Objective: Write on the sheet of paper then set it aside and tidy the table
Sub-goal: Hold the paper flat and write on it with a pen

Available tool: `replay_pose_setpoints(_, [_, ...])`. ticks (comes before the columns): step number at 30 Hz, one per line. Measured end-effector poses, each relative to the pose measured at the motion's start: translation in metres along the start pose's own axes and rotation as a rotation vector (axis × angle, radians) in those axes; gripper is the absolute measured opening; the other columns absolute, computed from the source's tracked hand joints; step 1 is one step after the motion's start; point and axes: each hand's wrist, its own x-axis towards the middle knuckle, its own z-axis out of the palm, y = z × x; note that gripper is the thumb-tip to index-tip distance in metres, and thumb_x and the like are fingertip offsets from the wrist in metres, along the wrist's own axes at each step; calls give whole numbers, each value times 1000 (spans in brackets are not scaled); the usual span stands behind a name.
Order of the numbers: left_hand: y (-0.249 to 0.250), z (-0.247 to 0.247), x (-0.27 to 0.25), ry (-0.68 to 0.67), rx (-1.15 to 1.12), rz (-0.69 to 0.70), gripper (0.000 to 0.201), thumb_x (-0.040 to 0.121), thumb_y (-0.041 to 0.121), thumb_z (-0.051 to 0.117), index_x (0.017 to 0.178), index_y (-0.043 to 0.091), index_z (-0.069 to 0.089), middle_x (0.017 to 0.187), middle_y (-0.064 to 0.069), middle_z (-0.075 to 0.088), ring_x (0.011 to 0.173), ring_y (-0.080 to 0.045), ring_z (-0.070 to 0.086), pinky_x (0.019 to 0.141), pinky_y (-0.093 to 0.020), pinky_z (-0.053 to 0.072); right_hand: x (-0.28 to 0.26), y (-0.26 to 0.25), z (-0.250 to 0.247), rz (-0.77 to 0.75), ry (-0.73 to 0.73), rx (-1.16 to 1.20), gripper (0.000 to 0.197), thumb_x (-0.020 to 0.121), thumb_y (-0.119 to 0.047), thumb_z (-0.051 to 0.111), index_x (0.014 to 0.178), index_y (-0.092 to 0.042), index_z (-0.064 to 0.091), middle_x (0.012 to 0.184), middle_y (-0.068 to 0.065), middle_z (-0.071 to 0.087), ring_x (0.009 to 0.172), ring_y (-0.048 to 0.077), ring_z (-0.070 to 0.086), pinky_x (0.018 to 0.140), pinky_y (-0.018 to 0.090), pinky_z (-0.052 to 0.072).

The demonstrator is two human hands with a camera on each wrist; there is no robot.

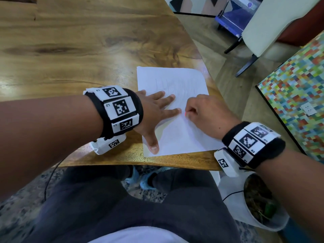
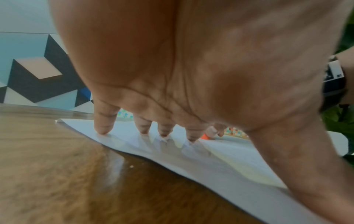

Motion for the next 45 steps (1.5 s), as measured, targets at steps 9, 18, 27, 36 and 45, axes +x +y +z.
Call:
replay_pose_setpoints(9, [0, 0, 3, -20, 8, 10, 141, 60, 85, 70, 154, 41, -25, 162, 1, -38, 152, -26, -27, 121, -66, 8, -18, -30, 6, -193, -86, 78, 13, 93, -26, 55, 86, -19, 64, 88, -4, 56, 82, 20, 57, 74, 41, 49])
replay_pose_setpoints(18, [-3, 2, 5, -8, -5, 26, 142, 60, 84, 72, 154, 41, -26, 162, 1, -38, 152, -26, -27, 121, -66, 7, -21, -34, 8, -261, -102, 68, 15, 95, -25, 52, 91, -18, 65, 95, 0, 59, 86, 22, 59, 76, 41, 50])
replay_pose_setpoints(27, [-4, 5, 2, 31, -14, 19, 150, 58, 88, 68, 157, 28, -27, 163, 3, -35, 153, -23, -23, 122, -63, 10, 11, 0, 0, -34, 3, -7, 13, 92, -23, 53, 84, -17, 61, 86, 3, 57, 84, 25, 57, 75, 41, 49])
replay_pose_setpoints(36, [-4, 6, 4, 10, -36, 6, 151, 57, 87, 70, 156, 27, -28, 161, 8, -38, 151, -19, -28, 122, -65, 5, -21, -47, 8, -346, -126, 36, 11, 91, -23, 54, 81, -17, 58, 86, -3, 55, 74, 19, 52, 62, 35, 44])
replay_pose_setpoints(45, [-25, 9, -3, 82, -68, -65, 141, 59, 93, 60, 159, 32, -20, 166, -1, -29, 155, -21, -16, 125, -55, 10, 8, 0, 2, -58, -66, 17, 12, 89, -24, 52, 78, -25, 55, 79, -7, 55, 76, 16, 56, 73, 41, 52])
